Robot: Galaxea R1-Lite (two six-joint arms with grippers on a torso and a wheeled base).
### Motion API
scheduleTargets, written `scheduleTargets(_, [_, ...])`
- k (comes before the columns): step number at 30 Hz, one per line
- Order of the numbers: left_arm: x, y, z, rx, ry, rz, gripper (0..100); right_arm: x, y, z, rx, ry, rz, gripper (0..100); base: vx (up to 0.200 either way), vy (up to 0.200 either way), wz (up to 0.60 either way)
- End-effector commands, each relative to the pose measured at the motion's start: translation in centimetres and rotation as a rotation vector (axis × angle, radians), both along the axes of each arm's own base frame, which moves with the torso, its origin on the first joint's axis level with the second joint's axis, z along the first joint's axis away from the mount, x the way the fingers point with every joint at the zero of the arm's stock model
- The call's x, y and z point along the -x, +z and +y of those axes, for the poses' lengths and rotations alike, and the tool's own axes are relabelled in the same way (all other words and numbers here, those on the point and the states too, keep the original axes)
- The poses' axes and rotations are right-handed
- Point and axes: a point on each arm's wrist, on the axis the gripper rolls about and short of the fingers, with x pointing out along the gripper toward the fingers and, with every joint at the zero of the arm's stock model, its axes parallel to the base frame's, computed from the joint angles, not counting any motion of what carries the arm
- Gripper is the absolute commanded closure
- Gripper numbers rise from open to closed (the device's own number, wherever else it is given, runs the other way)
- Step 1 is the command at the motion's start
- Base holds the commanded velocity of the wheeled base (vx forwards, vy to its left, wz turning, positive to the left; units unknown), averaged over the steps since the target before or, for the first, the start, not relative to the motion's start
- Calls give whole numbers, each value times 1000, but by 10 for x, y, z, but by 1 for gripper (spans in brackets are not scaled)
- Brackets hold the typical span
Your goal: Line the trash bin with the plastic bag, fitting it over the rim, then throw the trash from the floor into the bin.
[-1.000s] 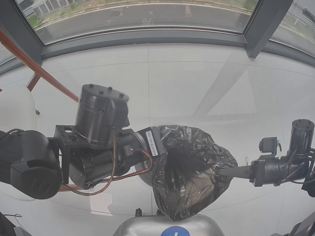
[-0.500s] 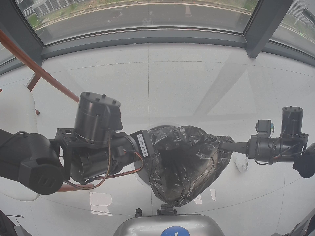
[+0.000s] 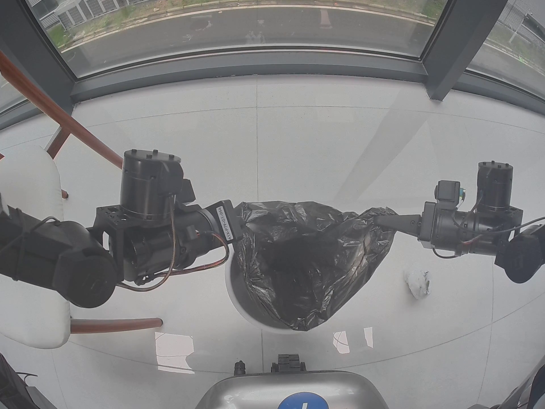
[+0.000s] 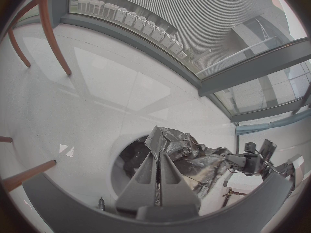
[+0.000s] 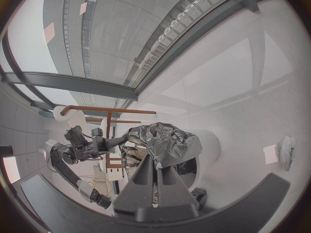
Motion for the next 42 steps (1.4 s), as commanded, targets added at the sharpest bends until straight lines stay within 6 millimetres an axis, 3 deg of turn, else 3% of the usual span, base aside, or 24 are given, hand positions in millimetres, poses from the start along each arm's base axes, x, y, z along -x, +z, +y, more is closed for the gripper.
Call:
scheduleTargets(1, [-18, -24, 0, -37, 25, 46, 100, -14, -8, 2, 6, -5, 19, 100, 0, 0, 0])
scheduleTargets(10, [-31, -38, -7, -56, 26, 72, 100, -21, -28, 6, 24, 0, 75, 100, 0, 0, 0])
scheduleTargets(15, [-35, -37, -1, -54, 46, 70, 100, -27, -38, 8, 33, 0, 95, 100, 0, 0, 0])
scheduleTargets(26, [-47, -12, 4, 36, 65, -68, 100, -41, -23, 2, 12, -29, 30, 100, 0, 0, 0])
scheduleTargets(29, [-46, -17, 4, 33, 53, -52, 100, -47, -20, 0, 9, -39, 17, 100, 0, 0, 0])
scheduleTargets(42, [-58, -48, 15, -28, 93, 32, 100, -68, -52, -9, 35, -78, 91, 100, 0, 0, 0])
